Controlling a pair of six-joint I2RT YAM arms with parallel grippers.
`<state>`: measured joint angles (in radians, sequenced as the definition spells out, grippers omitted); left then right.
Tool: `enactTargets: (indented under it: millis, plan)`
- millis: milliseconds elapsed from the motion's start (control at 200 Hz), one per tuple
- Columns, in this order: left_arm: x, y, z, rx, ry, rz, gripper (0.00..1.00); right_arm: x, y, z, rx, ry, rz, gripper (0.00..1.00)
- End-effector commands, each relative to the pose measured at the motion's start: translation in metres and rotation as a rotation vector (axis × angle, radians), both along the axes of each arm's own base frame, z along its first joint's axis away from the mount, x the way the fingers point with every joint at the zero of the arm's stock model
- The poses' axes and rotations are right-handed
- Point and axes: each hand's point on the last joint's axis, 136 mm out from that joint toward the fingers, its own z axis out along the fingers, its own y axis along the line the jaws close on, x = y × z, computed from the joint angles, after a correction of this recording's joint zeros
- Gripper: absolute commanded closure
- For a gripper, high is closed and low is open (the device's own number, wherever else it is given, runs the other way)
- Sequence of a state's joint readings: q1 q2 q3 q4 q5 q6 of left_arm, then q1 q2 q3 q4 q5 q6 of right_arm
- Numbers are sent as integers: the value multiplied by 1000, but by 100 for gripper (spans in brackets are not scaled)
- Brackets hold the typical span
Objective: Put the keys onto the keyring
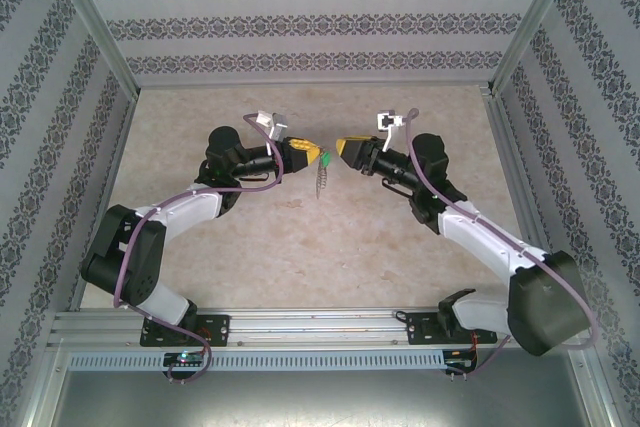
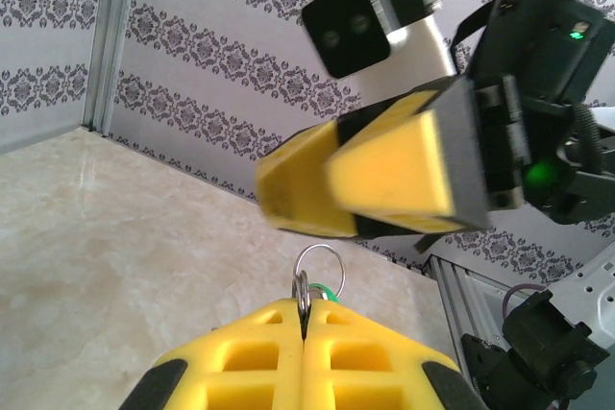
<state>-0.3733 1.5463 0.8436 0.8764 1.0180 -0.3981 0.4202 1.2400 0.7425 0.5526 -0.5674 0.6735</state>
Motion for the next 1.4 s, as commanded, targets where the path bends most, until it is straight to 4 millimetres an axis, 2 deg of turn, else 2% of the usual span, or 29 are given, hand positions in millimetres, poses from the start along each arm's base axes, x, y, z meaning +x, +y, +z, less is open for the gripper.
enactTargets:
  millis: [0,585,1109,1394]
  plan:
    - [-11,-4,12,-15,-52,-41,100,-14,7,15,7,-68,40,62]
    - [-23,-2,30,-27,-93,-44,100,-19,22,8,-11,-55,57,69]
    - [-25,-2,29,-27,-102,-46,100,-10,21,-4,-14,-17,47,100]
    - [-24,-1,35,-37,-129,-38,100,-7,23,-18,-16,36,74,100]
